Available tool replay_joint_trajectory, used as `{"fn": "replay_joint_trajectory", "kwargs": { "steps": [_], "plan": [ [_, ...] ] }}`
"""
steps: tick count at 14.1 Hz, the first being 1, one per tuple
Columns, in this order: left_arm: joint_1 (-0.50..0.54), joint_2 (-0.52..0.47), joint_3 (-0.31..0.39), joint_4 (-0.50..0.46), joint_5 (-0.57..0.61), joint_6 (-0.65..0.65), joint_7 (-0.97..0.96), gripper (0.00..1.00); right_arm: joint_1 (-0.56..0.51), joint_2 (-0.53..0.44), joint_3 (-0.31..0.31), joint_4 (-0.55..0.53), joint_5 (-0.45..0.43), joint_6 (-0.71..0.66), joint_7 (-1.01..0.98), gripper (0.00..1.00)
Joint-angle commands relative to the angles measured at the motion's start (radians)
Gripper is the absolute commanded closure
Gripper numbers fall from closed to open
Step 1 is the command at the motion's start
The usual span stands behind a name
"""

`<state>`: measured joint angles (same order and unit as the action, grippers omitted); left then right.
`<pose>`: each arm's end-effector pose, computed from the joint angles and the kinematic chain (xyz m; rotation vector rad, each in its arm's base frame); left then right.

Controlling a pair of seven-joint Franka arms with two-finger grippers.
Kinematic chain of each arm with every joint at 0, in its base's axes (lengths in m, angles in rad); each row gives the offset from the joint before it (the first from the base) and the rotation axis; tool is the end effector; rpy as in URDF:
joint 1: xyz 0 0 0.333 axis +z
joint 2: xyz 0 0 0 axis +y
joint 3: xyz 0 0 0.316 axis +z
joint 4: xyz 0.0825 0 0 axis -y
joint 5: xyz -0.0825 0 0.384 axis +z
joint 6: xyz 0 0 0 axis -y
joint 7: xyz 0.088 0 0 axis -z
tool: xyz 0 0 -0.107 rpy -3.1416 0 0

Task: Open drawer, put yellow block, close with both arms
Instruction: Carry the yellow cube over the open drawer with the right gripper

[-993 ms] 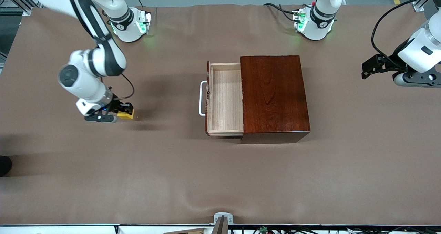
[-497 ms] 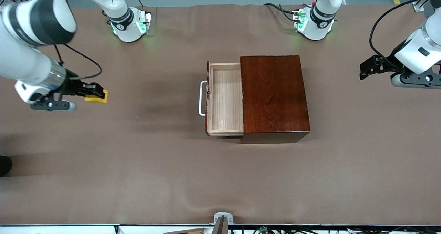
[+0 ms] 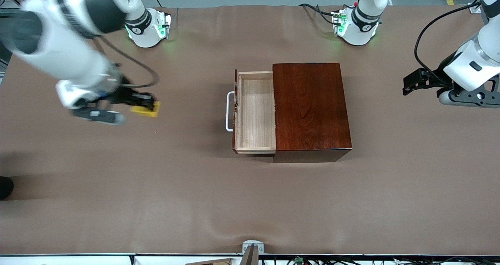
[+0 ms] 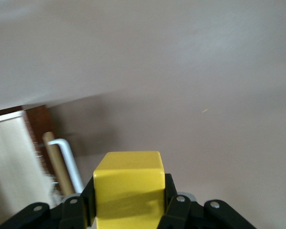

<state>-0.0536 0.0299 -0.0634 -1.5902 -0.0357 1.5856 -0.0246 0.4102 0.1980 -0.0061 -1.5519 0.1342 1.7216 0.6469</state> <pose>0.5595 -0.0690 0.6000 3.1028 -0.1417 -0.0575 0.5657 0.2557 0.5307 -3.0126 0.4012 0.1373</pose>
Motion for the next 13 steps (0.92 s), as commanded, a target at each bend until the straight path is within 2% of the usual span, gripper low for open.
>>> {"fn": "replay_joint_trajectory", "kwargs": {
  "steps": [1,3,5,10,13],
  "plan": [
    [-0.002,0.008,-0.009,0.024,0.030,-0.006,0.008,0.00,0.119,0.164,-0.011,0.195,0.002,-0.017,0.195,1.00],
    [-0.002,0.010,-0.009,0.024,0.030,-0.004,0.008,0.00,0.198,0.242,-0.011,0.265,0.001,0.048,0.270,1.00],
    [-0.002,0.015,-0.009,0.026,0.030,-0.006,0.005,0.00,0.257,0.297,-0.011,0.285,0.001,0.145,0.298,1.00],
    [-0.002,0.015,-0.009,0.026,0.030,-0.006,-0.005,0.00,0.318,0.415,-0.012,0.305,-0.001,0.327,0.290,1.00],
    [-0.002,0.015,-0.009,0.026,0.027,-0.006,-0.006,0.00,0.318,0.461,-0.012,0.303,-0.005,0.380,0.222,1.00]
  ]
}}
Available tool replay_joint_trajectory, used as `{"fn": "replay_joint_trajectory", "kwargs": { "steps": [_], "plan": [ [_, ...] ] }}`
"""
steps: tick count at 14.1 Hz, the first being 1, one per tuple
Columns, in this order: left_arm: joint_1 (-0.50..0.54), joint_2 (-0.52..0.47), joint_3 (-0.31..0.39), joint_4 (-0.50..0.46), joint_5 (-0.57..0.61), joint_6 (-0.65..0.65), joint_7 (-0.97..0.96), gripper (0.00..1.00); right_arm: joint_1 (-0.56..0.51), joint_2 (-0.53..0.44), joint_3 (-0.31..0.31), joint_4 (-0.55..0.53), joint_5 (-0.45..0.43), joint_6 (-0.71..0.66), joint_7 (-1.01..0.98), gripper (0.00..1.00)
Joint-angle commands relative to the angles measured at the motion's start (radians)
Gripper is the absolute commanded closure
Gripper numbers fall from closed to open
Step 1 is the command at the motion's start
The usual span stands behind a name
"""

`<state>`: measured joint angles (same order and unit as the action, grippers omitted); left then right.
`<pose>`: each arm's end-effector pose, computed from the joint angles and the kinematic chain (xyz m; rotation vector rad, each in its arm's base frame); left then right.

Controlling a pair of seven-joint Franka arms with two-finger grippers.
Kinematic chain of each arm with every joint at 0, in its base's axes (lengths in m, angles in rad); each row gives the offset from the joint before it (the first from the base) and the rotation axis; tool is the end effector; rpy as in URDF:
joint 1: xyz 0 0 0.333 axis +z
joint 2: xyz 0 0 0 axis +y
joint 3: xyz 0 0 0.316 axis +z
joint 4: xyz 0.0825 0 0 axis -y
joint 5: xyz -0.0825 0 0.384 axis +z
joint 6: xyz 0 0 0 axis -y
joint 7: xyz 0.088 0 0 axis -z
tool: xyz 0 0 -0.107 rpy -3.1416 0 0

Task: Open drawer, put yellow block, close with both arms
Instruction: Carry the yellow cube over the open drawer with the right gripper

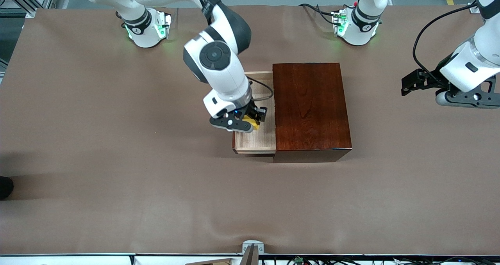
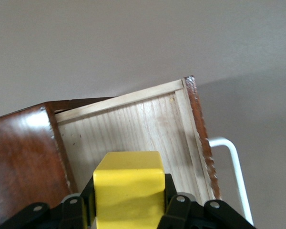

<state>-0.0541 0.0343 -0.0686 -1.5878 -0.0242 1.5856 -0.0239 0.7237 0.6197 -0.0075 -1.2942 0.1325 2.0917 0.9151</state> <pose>0.5605 -0.0711 0.5986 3.1135 -0.1527 -0.0596 0.5574 0.4955 0.4015 -2.9087 0.3697 -0.0545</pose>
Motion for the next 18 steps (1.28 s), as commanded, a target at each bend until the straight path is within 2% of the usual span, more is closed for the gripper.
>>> {"fn": "replay_joint_trajectory", "kwargs": {
  "steps": [1,9,10,11,12,16,18],
  "plan": [
    [-0.001,0.010,-0.004,0.025,0.010,-0.004,-0.007,0.00,0.003,0.052,-0.011,0.044,-0.004,0.022,-0.064,1.00],
    [-0.001,0.009,-0.025,0.025,0.001,-0.004,-0.118,0.00,0.008,0.120,-0.011,0.036,0.003,0.073,-0.045,0.99],
    [-0.001,0.009,-0.033,0.025,0.001,-0.004,-0.145,0.00,0.009,0.126,-0.011,0.036,0.004,0.076,-0.044,0.71],
    [0.002,0.007,-0.057,0.025,0.001,-0.004,-0.180,0.00,0.010,0.126,-0.011,0.036,0.006,0.080,-0.036,0.08],
    [0.002,0.007,-0.068,0.025,0.001,-0.004,-0.220,0.00,0.008,0.126,-0.009,0.038,0.007,0.080,-0.027,0.00],
    [0.002,0.006,-0.122,0.026,-0.002,0.010,-0.419,0.00,0.006,0.091,-0.008,0.046,0.070,0.059,-0.030,0.00],
    [-0.003,0.009,-0.145,0.025,-0.043,0.025,-0.554,0.00,0.002,0.043,-0.009,0.047,0.081,-0.026,-0.030,0.00]
  ]
}}
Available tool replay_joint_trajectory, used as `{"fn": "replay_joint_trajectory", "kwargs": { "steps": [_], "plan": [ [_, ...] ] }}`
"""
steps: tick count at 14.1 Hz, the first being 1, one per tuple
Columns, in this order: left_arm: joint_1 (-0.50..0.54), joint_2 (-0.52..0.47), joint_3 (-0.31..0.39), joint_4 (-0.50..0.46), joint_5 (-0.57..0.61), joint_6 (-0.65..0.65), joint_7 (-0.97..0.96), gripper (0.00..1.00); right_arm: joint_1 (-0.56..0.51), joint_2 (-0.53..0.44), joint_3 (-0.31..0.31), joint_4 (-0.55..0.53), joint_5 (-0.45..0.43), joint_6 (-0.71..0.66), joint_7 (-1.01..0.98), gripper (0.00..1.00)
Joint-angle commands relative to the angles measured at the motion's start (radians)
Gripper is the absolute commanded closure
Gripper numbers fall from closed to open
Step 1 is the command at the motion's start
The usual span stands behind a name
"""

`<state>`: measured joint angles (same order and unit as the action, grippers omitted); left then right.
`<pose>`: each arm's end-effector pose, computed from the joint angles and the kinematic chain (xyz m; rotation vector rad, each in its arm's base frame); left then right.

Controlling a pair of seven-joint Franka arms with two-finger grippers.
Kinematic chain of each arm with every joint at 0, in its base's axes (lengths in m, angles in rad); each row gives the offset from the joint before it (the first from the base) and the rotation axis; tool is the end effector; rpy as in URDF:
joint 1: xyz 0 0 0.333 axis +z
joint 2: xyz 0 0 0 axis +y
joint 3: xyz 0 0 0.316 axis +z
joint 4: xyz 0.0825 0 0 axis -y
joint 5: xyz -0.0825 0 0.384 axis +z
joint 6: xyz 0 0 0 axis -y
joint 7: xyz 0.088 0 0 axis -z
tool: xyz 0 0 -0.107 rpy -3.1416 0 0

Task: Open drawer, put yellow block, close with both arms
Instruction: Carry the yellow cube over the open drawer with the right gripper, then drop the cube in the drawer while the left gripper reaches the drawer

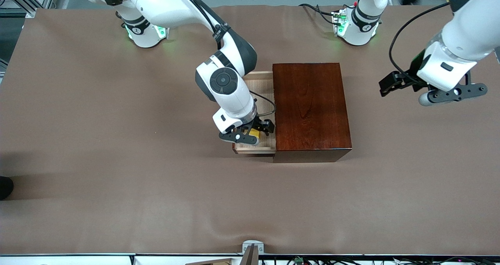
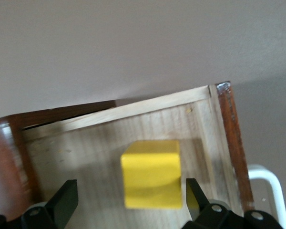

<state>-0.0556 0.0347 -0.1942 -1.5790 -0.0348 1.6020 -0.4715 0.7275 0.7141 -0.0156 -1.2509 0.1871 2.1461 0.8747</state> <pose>0.5491 -0.1419 0.6043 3.0871 0.3457 -0.0388 0.5695 0.5058 0.3577 -2.8815 0.3559 -0.0228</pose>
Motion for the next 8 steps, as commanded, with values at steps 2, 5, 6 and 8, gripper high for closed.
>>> {"fn": "replay_joint_trajectory", "kwargs": {
  "steps": [2,5,6,8],
  "plan": [
    [-0.023,0.011,-0.083,0.016,-0.031,0.009,-0.278,0.00,-0.014,-0.106,-0.003,0.005,0.025,-0.182,0.009,0.00],
    [-0.050,0.065,-0.142,0.046,-0.036,0.016,-0.471,0.00,-0.055,-0.214,-0.012,0.004,0.014,-0.291,0.001,0.00],
    [-0.068,0.094,-0.151,0.069,-0.037,0.016,-0.528,0.00,-0.089,-0.249,-0.010,-0.004,0.011,-0.329,-0.005,0.00],
    [-0.127,0.129,-0.156,0.079,-0.033,0.018,-0.617,0.00,-0.169,-0.310,-0.012,-0.008,-0.001,-0.458,-0.077,0.00]
  ]
}}
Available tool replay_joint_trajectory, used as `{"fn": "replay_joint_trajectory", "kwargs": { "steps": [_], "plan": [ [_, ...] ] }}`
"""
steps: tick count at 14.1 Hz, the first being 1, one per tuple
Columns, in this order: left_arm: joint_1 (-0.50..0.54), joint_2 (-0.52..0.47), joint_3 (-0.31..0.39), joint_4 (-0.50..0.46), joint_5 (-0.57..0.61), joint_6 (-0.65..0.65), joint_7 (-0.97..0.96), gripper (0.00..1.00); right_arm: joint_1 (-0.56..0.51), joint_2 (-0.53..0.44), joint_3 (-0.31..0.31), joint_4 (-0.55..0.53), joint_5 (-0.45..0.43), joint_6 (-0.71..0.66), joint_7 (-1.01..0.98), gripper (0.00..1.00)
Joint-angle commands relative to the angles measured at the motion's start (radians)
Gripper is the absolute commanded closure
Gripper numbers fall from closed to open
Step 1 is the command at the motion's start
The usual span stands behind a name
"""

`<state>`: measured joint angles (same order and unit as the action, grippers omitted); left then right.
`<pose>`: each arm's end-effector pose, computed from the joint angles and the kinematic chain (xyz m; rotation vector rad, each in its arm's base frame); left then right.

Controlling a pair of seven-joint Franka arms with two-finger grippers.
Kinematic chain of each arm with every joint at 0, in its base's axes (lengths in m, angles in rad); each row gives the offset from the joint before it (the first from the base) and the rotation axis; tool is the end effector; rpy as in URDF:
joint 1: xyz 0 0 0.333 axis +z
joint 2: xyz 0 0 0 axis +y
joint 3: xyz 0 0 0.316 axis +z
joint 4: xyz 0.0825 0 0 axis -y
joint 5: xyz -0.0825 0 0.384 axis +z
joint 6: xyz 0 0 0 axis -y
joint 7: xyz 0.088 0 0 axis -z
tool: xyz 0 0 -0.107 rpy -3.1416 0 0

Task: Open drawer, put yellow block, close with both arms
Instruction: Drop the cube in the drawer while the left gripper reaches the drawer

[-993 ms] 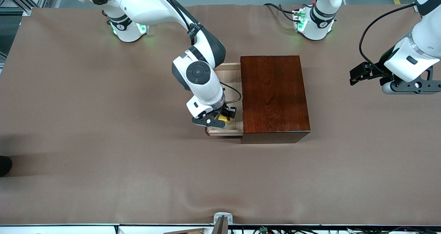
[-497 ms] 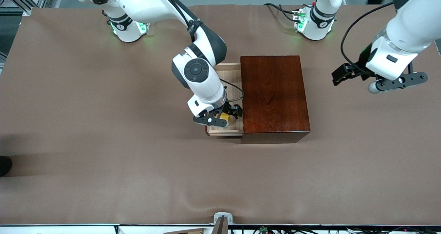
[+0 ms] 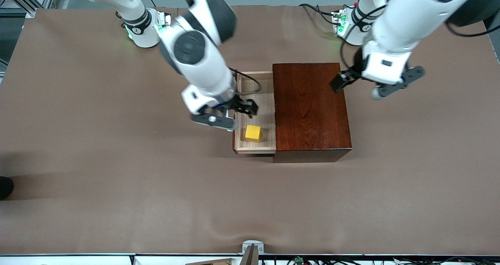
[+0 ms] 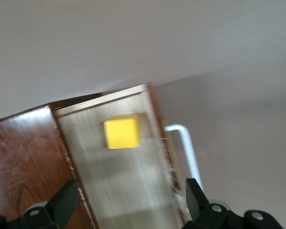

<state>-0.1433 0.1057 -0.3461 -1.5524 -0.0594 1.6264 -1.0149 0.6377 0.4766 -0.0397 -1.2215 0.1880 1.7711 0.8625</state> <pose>0.5209 -0.2731 0.5814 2.9788 0.8098 -0.1291 0.5701 0.4158 0.5101 -2.9358 0.4289 0.0853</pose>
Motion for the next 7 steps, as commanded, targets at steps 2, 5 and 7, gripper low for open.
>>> {"fn": "replay_joint_trajectory", "kwargs": {
  "steps": [2,5,7],
  "plan": [
    [-0.093,0.110,-0.004,0.078,-0.005,0.006,-0.118,0.00,-0.177,-0.139,0.014,-0.064,-0.066,-0.174,-0.204,0.00],
    [-0.174,0.216,-0.002,0.167,0.000,0.007,-0.261,0.00,-0.361,-0.263,0.012,-0.188,-0.076,-0.191,-0.483,0.00],
    [-0.232,0.273,0.004,0.219,0.004,0.009,-0.370,0.00,-0.473,-0.312,0.012,-0.236,-0.085,-0.191,-0.636,0.00]
  ]
}}
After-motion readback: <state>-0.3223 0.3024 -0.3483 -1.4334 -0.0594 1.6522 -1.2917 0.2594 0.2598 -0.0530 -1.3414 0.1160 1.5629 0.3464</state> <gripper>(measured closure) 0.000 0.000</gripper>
